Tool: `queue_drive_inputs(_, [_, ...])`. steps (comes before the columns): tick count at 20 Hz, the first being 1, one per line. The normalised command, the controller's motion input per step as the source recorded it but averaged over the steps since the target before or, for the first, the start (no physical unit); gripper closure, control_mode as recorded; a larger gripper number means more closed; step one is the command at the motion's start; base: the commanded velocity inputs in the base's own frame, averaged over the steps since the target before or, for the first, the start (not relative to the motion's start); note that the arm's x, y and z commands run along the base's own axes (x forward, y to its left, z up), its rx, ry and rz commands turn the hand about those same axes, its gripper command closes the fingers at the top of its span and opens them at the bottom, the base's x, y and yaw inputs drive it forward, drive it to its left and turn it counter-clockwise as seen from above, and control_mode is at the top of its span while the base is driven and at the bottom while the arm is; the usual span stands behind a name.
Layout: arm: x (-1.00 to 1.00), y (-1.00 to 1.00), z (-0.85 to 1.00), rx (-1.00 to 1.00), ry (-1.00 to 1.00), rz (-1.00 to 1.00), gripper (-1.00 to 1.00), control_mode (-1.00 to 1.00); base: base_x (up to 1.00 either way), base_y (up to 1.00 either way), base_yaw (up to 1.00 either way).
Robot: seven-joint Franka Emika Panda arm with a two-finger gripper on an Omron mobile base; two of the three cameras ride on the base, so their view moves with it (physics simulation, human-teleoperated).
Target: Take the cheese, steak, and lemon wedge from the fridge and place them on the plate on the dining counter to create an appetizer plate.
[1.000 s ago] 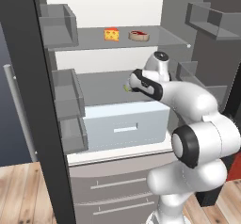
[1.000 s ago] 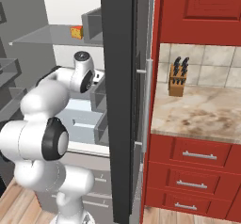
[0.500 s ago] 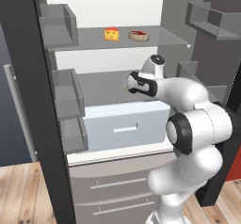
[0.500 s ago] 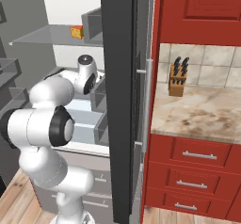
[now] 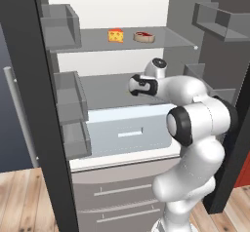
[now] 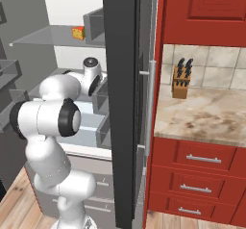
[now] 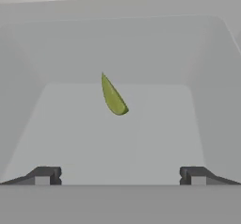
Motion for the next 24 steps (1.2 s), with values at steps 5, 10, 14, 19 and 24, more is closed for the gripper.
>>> queue_drive_inputs(5, [0.39,0.0,-0.19,0.0,0.0,0.0,-1.0,-1.0,0.0,0.0,0.0])
queue_drive_inputs(10, [0.39,0.0,-0.21,0.0,0.0,0.0,-1.0,-1.0,0.0,0.0,0.0])
queue_drive_inputs(14, [0.39,0.0,-0.16,0.0,0.0,0.0,-1.0,-1.0,0.0,0.0,0.0])
queue_drive_inputs(19, [0.37,0.01,-0.15,0.0,0.0,0.0,-1.0,-1.0,0.0,0.0,0.0])
queue_drive_inputs(24, [0.3,0.07,-0.16,0.0,0.0,0.0,-1.0,-1.0,0.0,0.0,0.0])
